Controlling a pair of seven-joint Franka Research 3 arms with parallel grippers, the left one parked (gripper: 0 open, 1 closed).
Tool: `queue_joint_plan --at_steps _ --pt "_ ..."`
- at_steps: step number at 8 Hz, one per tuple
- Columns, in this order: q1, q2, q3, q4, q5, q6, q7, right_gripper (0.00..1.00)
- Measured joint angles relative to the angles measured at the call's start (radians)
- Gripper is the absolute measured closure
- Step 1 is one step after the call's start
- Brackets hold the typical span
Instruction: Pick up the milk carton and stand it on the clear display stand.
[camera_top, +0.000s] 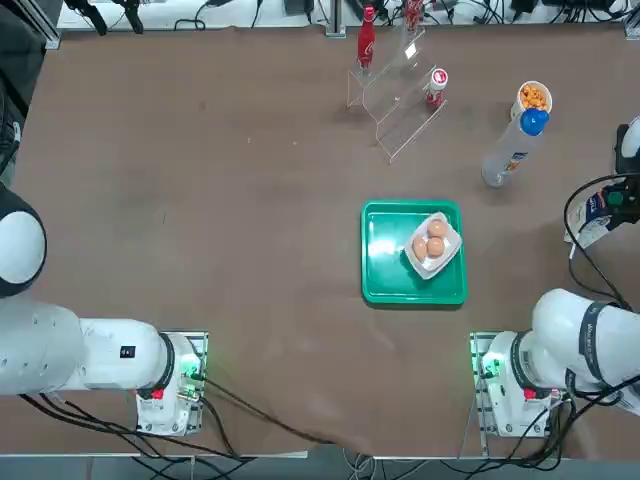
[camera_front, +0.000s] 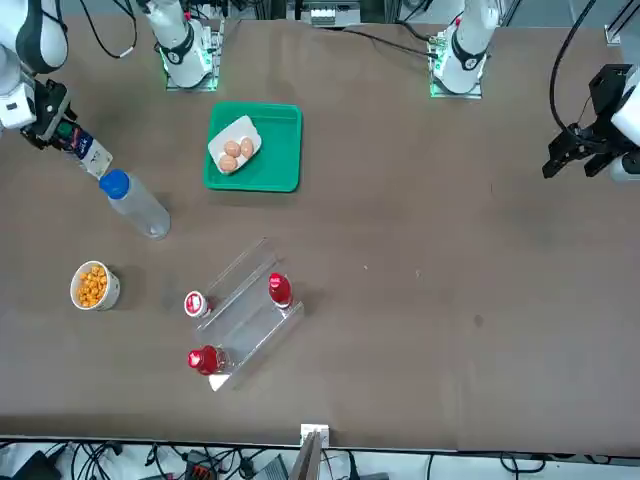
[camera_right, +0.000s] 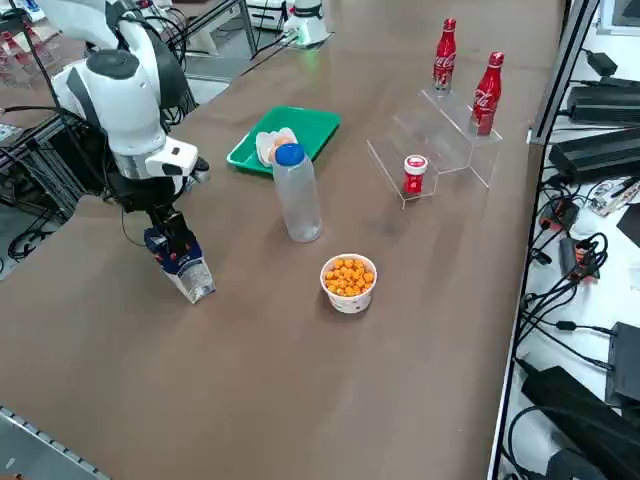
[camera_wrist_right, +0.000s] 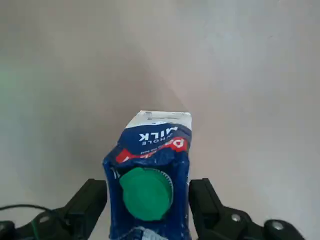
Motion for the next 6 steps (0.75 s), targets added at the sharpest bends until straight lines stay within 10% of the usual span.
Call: queue_joint_plan --at_steps 4,6 --pt "-0.024 0.023 0.0 -0.002 0.0 0.006 -0.001 0.1" --pt "-0.025 0.023 0.0 -0.001 0.0 0.009 -0.001 0.41"
